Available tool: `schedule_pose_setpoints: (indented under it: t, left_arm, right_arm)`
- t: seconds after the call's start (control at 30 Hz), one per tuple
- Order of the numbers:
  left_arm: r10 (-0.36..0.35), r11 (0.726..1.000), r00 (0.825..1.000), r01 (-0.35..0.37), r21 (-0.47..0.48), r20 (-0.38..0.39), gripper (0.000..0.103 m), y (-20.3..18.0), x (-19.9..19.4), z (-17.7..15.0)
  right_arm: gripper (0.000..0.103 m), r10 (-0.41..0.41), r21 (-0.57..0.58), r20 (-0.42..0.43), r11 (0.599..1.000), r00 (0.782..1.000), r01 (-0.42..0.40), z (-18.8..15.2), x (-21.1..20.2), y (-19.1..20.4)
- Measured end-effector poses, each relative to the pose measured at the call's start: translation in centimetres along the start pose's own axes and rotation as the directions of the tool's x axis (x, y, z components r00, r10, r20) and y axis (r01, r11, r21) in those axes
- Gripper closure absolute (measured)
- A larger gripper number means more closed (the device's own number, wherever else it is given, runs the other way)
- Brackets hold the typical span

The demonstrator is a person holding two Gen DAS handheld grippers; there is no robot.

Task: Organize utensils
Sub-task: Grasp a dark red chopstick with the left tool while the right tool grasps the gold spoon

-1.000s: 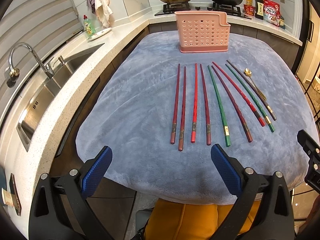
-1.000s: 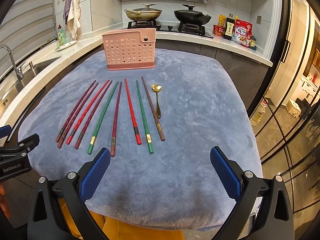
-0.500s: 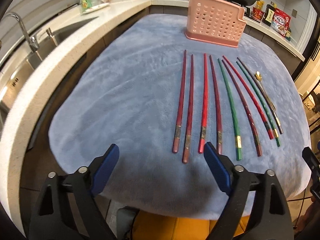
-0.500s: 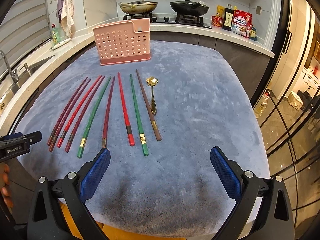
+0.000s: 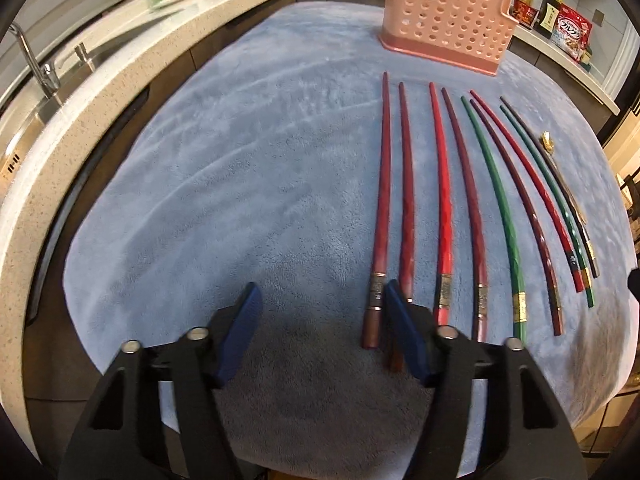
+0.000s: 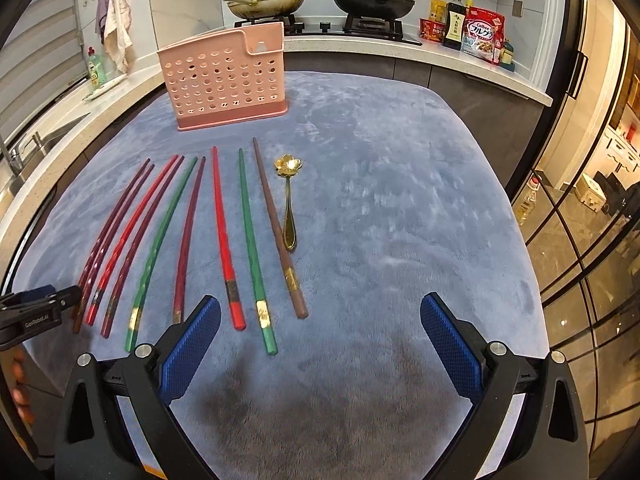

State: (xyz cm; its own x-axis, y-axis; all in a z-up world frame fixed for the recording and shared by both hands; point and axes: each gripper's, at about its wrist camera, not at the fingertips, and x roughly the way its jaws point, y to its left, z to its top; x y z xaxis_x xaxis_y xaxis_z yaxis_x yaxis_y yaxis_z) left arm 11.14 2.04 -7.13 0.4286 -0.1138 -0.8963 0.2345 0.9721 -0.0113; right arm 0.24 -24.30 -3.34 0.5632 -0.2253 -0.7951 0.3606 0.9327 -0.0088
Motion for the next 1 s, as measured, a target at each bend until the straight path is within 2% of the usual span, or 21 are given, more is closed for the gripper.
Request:
schedule_pose_setpoints:
  t: [0.07,0.13,0.2,0.23,0.3,0.33,0.47,0.53,0.67,0.77,1.0]
  left_arm:
    - [-0.006,1.0,1.0,0.006,-0.01,-0.001,0.047,0.2,0.1,0.0]
    - [0.005,1.0,1.0,-0.005,0.004,0.004,0.054,0.0,0.1,0.0]
    - [0.012,1.0,1.0,-0.012,0.009,0.006,0.062,0.0,0.2,0.1]
    - [0.01,1.0,1.0,-0.01,0.009,0.006,0.067,0.0,0.1,0.2]
    - [0.006,1.0,1.0,-0.006,0.007,0.003,0.073,0.1,0.1,0.3]
    - [0.003,1.0,1.0,-0.003,0.004,0.002,0.075,0.1,0.2,0.4]
    - [0.01,1.0,1.0,-0.01,0.002,-0.005,0.075,0.0,0.4,0.7]
    - [0.015,1.0,1.0,-0.015,0.003,-0.004,0.075,-0.1,0.5,0.7]
    - [0.014,1.0,1.0,-0.014,0.001,-0.005,0.075,-0.1,0.5,0.7]
    - [0.013,1.0,1.0,-0.013,-0.001,-0.006,0.075,-0.1,0.5,0.7]
    - [0.013,1.0,1.0,-0.013,-0.001,-0.005,0.075,-0.1,0.5,0.7]
  right_arm:
    - [0.007,-0.001,0.003,0.002,1.0,1.0,0.001,0.6,0.7,-0.1]
    - [0.007,0.0,0.007,0.007,1.0,1.0,0.0,1.2,1.3,-0.4]
    - [0.012,0.013,0.015,0.015,1.0,1.0,-0.013,2.2,2.1,-0.6]
    - [0.018,0.017,0.016,0.013,1.0,1.0,-0.017,2.5,2.5,-0.6]
    - [0.027,0.044,0.023,0.011,0.999,0.999,-0.044,3.5,3.6,-0.6]
    - [0.034,0.057,0.028,0.007,0.998,0.998,-0.057,3.8,4.0,-0.6]
    - [0.052,0.105,0.056,-0.016,0.993,0.994,-0.104,5.4,6.2,-0.3]
    - [0.057,0.107,0.05,-0.028,0.993,0.994,-0.106,5.9,7.2,0.1]
    - [0.073,0.11,0.04,-0.068,0.993,0.992,-0.107,6.2,9.2,0.7]
    - [0.079,0.113,0.042,-0.096,0.993,0.989,-0.11,6.1,10.2,0.6]
    - [0.079,0.111,0.006,-0.096,0.994,0.989,-0.111,4.9,9.7,0.7]
